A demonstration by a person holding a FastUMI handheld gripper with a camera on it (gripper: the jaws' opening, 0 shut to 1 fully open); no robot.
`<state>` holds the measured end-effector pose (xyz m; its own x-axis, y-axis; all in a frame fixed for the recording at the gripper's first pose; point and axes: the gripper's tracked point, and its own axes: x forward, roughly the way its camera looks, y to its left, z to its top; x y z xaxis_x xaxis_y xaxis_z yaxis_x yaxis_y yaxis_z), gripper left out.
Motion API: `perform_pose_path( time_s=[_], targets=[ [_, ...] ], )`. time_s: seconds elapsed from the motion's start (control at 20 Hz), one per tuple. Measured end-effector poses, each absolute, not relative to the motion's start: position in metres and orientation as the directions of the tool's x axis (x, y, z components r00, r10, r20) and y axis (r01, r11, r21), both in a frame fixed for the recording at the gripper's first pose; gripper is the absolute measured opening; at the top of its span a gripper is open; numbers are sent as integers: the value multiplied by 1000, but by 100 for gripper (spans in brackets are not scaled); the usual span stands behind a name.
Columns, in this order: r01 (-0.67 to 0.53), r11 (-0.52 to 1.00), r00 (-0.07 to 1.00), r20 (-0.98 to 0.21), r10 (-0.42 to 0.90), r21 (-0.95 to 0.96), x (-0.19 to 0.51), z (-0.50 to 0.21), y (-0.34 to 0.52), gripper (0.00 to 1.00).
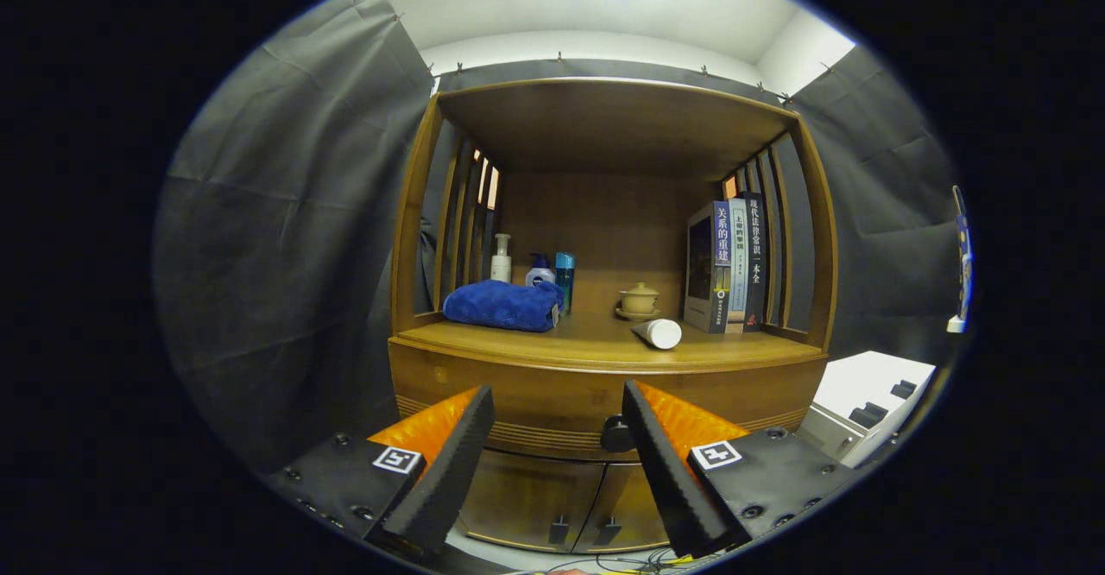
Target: Pull open the drawer, take out the items inside it, and place them on the countertop above the cabinet.
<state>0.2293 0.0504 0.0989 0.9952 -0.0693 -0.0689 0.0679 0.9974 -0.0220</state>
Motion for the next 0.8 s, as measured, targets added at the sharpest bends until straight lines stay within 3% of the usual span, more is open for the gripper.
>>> perform_pose_path(
  time_s=[0.8],
  targets=[
    [63,998,994,-88,-65,-23,231,94,51,98]
  ],
)
